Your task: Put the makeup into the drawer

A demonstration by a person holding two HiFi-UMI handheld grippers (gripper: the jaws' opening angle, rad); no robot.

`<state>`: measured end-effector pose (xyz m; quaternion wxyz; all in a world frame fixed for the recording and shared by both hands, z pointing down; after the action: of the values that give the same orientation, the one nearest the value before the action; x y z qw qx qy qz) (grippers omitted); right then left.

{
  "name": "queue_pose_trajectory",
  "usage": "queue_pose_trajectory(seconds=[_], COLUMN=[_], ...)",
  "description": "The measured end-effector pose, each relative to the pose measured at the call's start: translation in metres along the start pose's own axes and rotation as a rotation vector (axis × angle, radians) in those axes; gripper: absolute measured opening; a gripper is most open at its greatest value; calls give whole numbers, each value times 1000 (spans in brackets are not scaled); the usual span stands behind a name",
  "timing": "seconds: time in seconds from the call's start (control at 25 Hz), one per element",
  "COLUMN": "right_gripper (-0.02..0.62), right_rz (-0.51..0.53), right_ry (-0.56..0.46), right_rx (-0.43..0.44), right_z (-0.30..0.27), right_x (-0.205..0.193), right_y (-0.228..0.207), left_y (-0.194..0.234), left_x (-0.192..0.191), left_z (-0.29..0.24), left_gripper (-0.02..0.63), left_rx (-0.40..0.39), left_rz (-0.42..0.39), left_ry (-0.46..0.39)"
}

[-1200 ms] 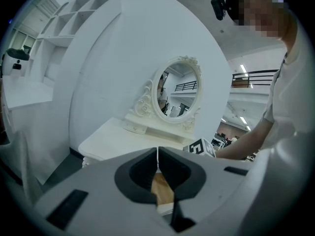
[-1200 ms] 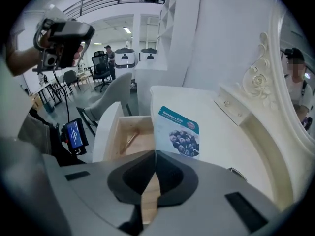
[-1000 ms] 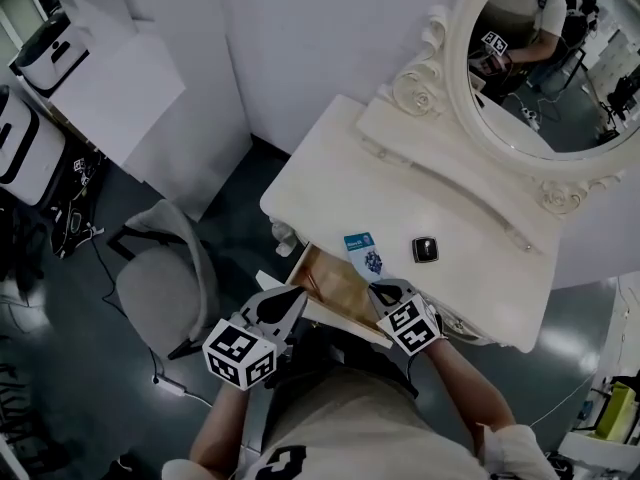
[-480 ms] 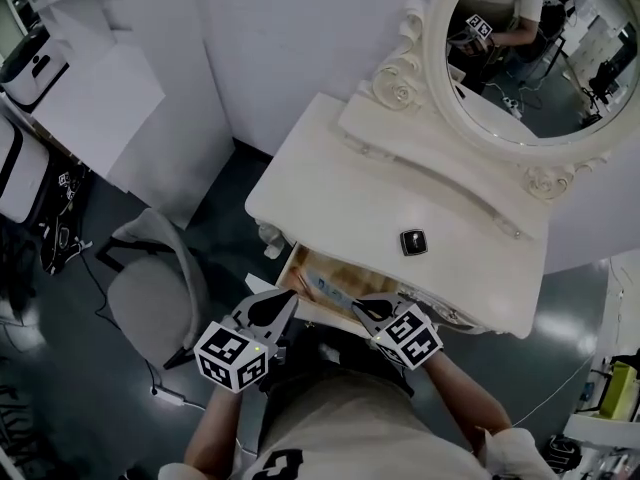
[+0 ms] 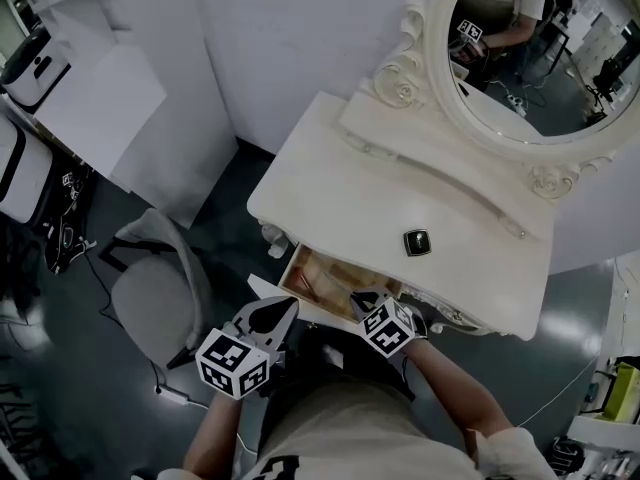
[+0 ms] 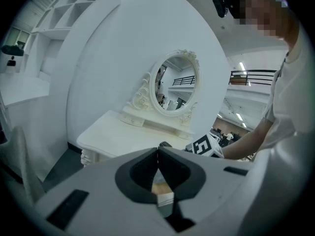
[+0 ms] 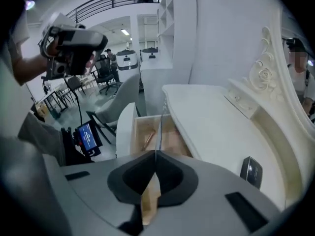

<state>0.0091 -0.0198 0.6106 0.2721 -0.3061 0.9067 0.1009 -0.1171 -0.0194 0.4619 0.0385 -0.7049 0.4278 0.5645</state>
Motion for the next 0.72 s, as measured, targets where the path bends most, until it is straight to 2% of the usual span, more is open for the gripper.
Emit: queue_pose_trajectory(seconds=[0.2, 0.32, 0.44, 0.56, 0.72], right_gripper=[28, 28, 28, 28, 28], right_rz=[105, 151, 279, 358, 360], right_ry=[65, 48, 31, 53, 64], right_rx=[-53, -118, -185, -131, -16], right_z=[-31, -34, -38, -54, -57], right_x=[-17, -12, -8, -17, -31], right_y=[-2, -13, -19, -2, 23], left_y=[2, 4, 6, 7, 7], left_x=[-4, -6, -9, -11, -13], left_z=[3, 5, 6, 8, 3], left_gripper=[58, 58, 58, 58, 58], left_rx=[28, 49, 64, 80, 83], left_rz=[9, 18, 30, 32, 39], left_ry=[7, 10, 11, 12, 19])
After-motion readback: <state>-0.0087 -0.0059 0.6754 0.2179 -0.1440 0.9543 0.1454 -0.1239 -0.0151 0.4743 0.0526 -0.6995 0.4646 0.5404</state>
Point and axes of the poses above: the fingertips, and each gripper's own axes: z backward along the fingers, y to its left, x out of its top, the point moved 1 cm from there along z, backward along the fingers, and after that the axes turned 2 degrees about -y, right-handed, at the moved point
